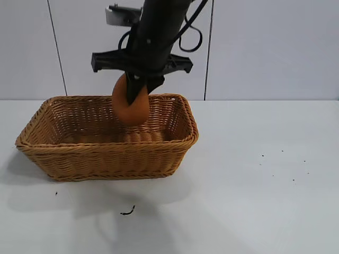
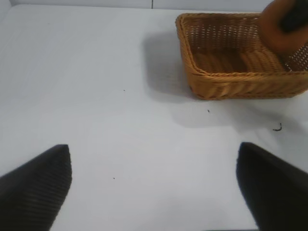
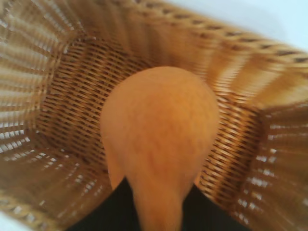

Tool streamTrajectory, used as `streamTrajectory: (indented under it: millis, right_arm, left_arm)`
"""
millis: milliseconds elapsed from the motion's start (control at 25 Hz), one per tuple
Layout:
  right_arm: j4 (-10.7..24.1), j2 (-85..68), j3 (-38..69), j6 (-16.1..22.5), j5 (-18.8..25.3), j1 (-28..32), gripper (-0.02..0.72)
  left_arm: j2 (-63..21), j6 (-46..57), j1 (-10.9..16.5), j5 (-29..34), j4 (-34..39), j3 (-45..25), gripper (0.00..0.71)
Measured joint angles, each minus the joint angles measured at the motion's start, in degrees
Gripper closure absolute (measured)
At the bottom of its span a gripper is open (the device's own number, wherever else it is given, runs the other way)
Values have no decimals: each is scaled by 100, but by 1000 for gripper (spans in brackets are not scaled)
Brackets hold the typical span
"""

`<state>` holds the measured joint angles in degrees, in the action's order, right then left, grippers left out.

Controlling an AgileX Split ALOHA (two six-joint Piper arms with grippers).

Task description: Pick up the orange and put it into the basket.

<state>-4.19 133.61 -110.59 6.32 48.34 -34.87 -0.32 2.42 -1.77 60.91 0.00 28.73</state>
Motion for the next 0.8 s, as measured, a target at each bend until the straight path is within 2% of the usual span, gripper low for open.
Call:
streamTrajectory:
  millis: [40,200,280,400,560,680,800]
  right_arm:
    - [-11,-5,0,4,0,0,536]
    - [-33,-20,-196,-86,266,0,169]
    - [-33,-20,-467,-148,590,0,81]
    - [133,-24,-1088,-169,1278,0,41]
    - [656,-51,-1998,-26,1999,0,31]
    - [1063,-105,-2367,165,2063,50,31]
    - [1144,-108,-2431,205,2084,271,31]
  left_arm:
    - [0,0,0,0,0,0,44]
    - [0,0,0,0,0,0,44]
    - [0,0,0,0,0,0,44]
    - [0,0,0,0,0,0,44]
    - [0,0,0,0,0,0,44]
    - [0,0,0,0,0,0,44]
    - [0,0,0,0,0,0,44]
